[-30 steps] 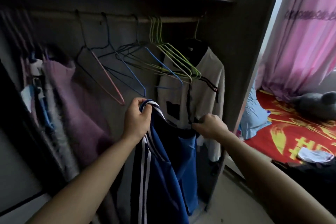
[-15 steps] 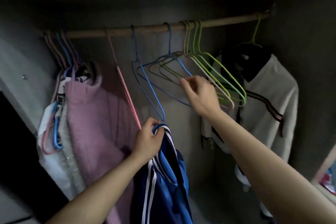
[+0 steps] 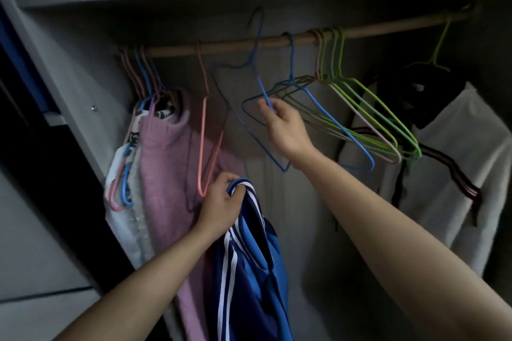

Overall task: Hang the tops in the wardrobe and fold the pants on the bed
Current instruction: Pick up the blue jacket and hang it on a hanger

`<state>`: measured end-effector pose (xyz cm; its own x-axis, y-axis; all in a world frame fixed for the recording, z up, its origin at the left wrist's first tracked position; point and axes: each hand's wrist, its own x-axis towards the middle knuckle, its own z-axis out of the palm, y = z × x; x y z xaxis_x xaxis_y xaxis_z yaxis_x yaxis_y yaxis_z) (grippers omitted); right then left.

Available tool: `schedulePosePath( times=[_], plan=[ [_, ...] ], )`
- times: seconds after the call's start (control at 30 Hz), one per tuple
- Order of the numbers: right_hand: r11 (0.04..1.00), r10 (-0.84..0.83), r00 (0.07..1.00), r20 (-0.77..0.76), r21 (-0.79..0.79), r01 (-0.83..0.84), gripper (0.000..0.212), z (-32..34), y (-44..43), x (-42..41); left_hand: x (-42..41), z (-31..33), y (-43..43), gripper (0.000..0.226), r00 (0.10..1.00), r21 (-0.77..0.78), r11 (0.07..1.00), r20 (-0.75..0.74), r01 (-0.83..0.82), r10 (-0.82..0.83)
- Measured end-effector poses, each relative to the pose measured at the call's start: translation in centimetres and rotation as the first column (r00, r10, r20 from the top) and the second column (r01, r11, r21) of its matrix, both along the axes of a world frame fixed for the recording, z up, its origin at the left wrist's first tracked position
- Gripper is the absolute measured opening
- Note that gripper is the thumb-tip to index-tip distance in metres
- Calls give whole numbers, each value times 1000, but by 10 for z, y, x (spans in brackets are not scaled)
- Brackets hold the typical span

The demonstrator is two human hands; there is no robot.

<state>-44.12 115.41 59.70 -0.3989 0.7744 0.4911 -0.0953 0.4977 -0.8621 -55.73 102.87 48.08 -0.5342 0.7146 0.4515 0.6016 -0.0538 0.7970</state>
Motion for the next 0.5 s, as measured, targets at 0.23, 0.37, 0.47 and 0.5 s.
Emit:
schedulePosePath(
  times=[0.23, 0.37, 0.47, 0.5],
  plan=[
    [959, -203, 979, -32, 196, 206, 27, -48, -36, 53, -1, 3, -14, 17, 999, 77, 996, 35, -36, 33],
    [947, -299, 951, -80, 98, 306, 45, -98, -67, 84, 5, -1, -24, 9, 999, 79, 996, 14, 50, -52],
    [958, -265, 964, 13, -107, 265, 37, -105, -82, 99, 15, -5, -37, 12, 987, 77, 984, -32, 158, -156],
    [950, -277, 958, 73, -132, 285, 44, -107, -87, 104, 20, -5, -40, 14, 981, 78, 978, -48, 192, -189]
  ],
)
